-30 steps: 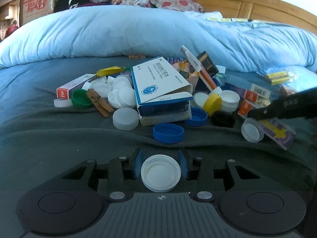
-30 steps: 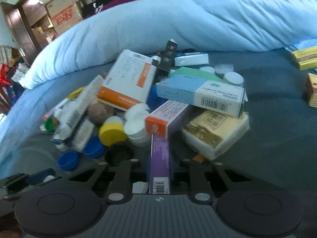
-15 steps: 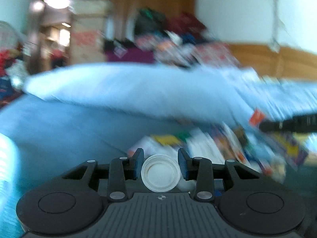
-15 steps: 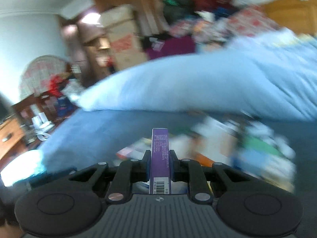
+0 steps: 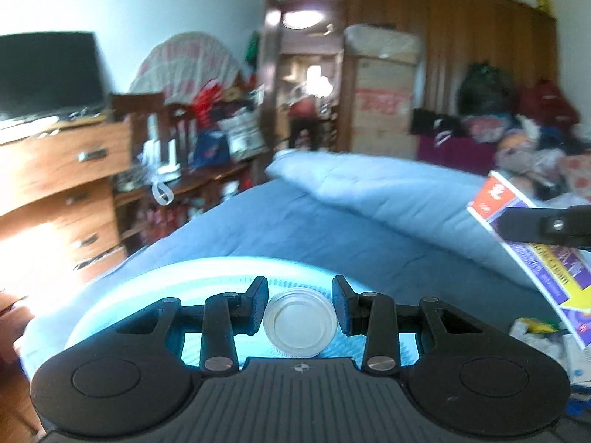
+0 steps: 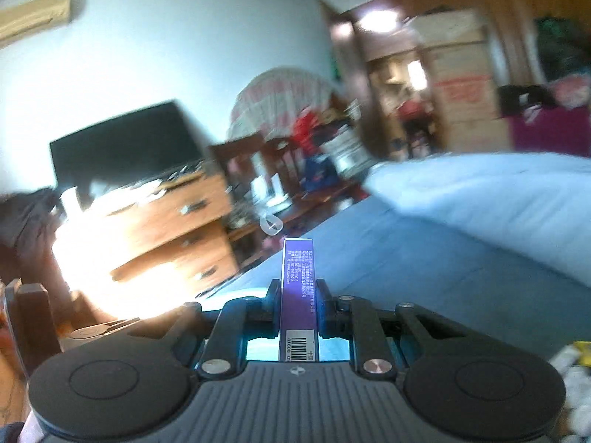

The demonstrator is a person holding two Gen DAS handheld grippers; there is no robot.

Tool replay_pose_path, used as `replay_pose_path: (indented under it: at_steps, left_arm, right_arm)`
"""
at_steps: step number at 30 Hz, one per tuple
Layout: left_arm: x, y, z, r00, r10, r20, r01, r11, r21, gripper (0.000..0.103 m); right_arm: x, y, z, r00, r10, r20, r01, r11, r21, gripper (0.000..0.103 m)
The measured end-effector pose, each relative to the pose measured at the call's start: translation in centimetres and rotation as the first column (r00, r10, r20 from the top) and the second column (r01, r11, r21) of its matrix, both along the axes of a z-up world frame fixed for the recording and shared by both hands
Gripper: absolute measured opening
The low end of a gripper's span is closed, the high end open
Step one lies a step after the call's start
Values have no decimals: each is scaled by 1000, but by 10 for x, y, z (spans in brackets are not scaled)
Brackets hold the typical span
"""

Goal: Organize objects
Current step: 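Carry the white cap and purple box into the basket and open both grippers, then grasp a white cap with the right gripper while the left gripper grasps a blue cap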

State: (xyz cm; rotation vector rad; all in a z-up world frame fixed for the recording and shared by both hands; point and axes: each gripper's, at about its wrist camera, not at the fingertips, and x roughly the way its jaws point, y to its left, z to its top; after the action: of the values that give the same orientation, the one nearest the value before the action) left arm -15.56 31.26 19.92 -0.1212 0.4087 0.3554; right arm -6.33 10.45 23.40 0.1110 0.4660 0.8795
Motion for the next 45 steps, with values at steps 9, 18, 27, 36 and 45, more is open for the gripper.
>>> replay_pose_path:
  at_steps: [9, 18, 27, 36, 45]
  left_arm:
    - [-20, 48, -17, 998, 22, -59, -26, 998, -57, 39]
    - [-5, 48, -21, 997, 35, -67, -39, 997, -60, 39]
    - [1, 43, -19, 997, 57, -56, -59, 998, -23, 87]
    - [-6, -13, 9, 992, -38, 122, 32, 998, 56, 103]
    - [37, -200, -23, 850, -509, 137, 499, 861, 100, 103]
  right_arm:
    - [-11, 70, -13, 997, 59, -41, -63, 994, -84, 20]
    - [-14, 84, -23, 997, 66, -41, -69, 994, -89, 20]
    - [-12, 79, -25, 998, 57, -16, -58, 996, -67, 42]
    - [-54, -25, -36, 971, -156, 181, 158, 987, 7, 79]
    - [-85, -249, -162, 802, -562, 202, 596, 771, -224, 91]
